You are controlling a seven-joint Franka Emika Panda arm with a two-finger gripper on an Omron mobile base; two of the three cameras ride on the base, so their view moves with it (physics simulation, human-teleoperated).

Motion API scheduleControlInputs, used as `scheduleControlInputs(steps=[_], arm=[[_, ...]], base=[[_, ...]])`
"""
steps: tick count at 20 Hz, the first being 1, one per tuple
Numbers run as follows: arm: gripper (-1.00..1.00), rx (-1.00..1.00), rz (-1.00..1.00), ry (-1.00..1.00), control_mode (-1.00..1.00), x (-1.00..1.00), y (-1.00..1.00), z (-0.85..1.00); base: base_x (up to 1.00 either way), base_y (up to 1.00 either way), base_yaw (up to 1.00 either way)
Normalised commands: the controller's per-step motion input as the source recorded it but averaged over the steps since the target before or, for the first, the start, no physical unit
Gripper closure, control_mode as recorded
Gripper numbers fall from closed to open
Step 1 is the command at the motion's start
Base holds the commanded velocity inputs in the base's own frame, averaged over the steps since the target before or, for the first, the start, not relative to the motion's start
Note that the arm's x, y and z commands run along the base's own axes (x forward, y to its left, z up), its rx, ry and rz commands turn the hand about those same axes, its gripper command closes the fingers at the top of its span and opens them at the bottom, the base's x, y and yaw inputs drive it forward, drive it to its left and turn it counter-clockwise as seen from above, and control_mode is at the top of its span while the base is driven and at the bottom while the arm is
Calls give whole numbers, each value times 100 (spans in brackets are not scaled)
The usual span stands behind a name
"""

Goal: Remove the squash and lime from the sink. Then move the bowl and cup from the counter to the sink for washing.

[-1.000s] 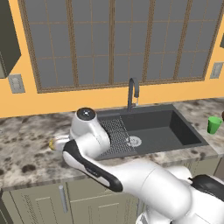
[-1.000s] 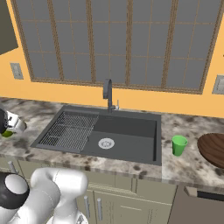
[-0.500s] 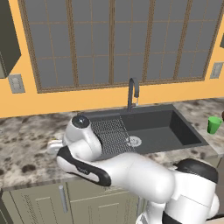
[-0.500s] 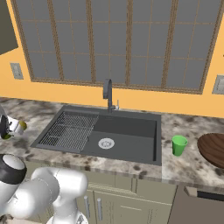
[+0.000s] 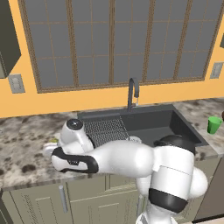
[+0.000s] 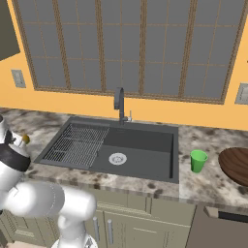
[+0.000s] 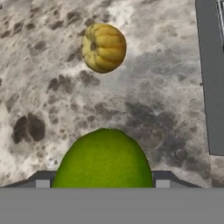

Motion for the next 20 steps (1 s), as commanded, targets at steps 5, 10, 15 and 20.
scheduleControlInputs(steps=[5,10,15,20], arm=[[100,0,0,2,-100,25,25,-25],[100,0,0,0,-100,19,21,-22],[100,-2,0,0,-100,13,14,-24],[100,-2,0,2,-100,16,10,-17]], base=[[0,0,0],[0,0,0],[0,0,0],[0,0,0]])
